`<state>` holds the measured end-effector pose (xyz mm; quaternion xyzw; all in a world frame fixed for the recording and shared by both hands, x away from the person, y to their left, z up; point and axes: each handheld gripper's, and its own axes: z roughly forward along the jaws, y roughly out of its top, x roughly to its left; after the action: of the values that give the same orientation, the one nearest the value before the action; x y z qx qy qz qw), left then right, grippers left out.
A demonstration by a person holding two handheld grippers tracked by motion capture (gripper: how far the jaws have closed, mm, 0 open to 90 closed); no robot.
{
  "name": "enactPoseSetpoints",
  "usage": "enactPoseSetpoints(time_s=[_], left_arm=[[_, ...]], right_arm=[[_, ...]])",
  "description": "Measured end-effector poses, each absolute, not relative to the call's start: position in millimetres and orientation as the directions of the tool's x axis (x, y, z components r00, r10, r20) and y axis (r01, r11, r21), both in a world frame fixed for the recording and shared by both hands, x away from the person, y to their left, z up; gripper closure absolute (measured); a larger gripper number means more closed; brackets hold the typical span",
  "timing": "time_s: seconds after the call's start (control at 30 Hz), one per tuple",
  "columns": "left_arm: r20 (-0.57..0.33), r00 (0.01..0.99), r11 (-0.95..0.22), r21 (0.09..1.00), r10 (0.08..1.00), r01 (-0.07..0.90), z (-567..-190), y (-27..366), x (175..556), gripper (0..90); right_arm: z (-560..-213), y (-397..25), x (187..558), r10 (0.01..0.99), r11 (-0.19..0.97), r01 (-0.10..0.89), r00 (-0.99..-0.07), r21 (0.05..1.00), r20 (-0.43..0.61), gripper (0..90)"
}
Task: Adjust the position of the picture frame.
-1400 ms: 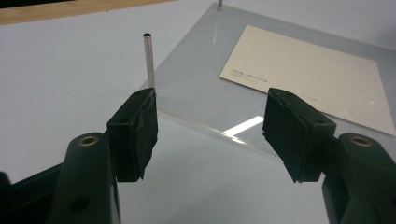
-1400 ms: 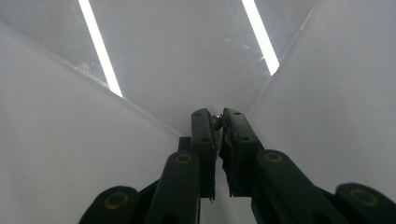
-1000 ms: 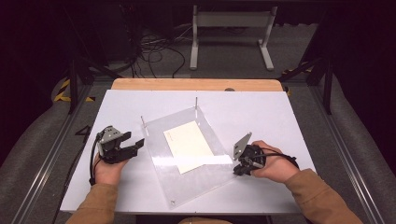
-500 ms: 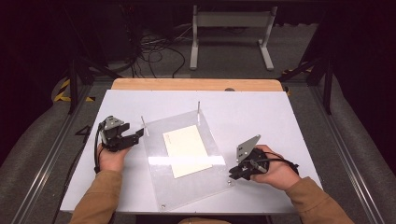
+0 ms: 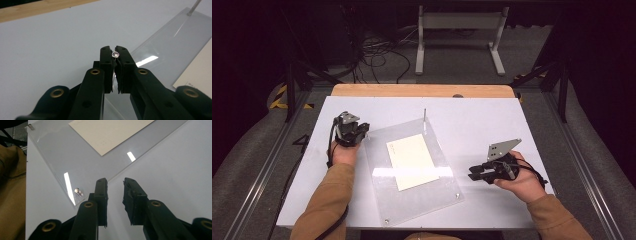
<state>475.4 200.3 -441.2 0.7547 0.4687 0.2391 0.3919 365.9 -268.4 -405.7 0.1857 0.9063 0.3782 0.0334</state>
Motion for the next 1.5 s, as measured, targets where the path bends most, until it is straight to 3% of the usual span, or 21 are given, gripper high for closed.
enactPoseSetpoints(time_s=[0.4, 0.77, 1.5], left_arm=[[0.059, 0.515, -0.335, 0.821, 0.855, 0.462, -422, 146, 506, 84.4], [0.043, 0.576, -0.344, 0.837, 0.816, 0.426, -414, 91, 526, 84.1], [0.011, 0.652, -0.381, 0.819, 0.758, 0.429, -431, 73, 508, 84.3]], right_arm=[[-399, -289, 360, 0.399, 0.599, 0.329, -0.913, 0.730, 0.084, 72.0], [-405, -306, 355, 0.412, 0.568, 0.354, -0.904, 0.743, 0.115, 71.5], [-406, -302, 354, 0.398, 0.559, 0.361, -0.907, 0.746, 0.140, 70.0]])
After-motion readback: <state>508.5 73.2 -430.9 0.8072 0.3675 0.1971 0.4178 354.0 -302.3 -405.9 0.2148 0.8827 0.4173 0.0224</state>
